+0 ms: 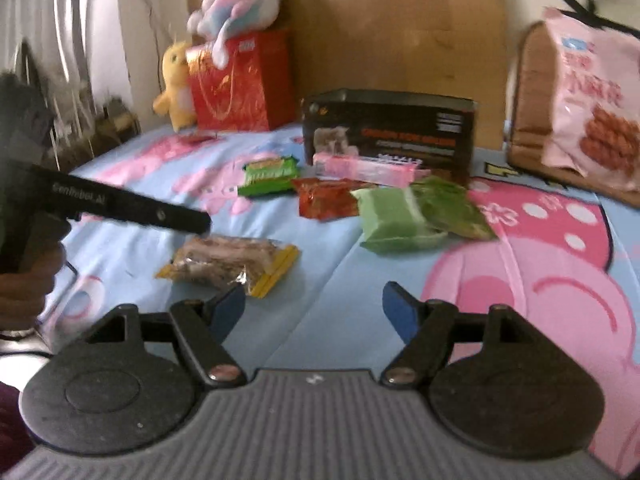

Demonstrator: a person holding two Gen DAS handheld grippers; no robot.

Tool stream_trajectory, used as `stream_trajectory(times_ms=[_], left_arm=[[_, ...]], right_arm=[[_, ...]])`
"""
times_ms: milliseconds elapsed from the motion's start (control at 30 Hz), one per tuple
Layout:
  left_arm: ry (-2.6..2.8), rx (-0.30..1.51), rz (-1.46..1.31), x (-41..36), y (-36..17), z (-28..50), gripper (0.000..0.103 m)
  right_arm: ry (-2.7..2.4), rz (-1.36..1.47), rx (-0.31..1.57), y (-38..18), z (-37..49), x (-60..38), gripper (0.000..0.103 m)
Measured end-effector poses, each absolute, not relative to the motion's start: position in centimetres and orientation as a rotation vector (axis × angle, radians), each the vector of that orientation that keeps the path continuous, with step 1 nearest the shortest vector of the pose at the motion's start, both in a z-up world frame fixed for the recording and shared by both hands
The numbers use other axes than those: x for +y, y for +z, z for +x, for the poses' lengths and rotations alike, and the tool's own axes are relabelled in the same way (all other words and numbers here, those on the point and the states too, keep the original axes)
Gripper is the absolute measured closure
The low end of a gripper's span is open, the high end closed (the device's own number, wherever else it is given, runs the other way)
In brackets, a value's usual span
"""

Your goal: Organize snacks

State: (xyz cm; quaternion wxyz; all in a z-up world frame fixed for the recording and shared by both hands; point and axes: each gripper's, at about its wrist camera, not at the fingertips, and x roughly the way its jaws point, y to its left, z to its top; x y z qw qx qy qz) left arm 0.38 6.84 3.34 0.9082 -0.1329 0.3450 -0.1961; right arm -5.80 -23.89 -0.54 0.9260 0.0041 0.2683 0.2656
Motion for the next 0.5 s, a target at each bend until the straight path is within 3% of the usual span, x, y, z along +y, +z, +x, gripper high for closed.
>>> stream_trajectory(times_ms=[233,333,500], left_arm=[[-0.447,0.774,-0.364,8.6,4.0,1.6,0.039],[-0.467,0.819,-0.312,6.8,3.7,1.8,0.041],[-0.446,0.9,-0.253,4.8,2.9,1.7,0.041]], right_arm=[[0.589,0.043,0.552,-0.9,-6.3,-23.1,0.026],[0.628,0.043,0.568,-1.0,-5.8,-22.0,0.034],[0.696,0.007,0.573,-0.8,-4.6,-20.0,0.037]])
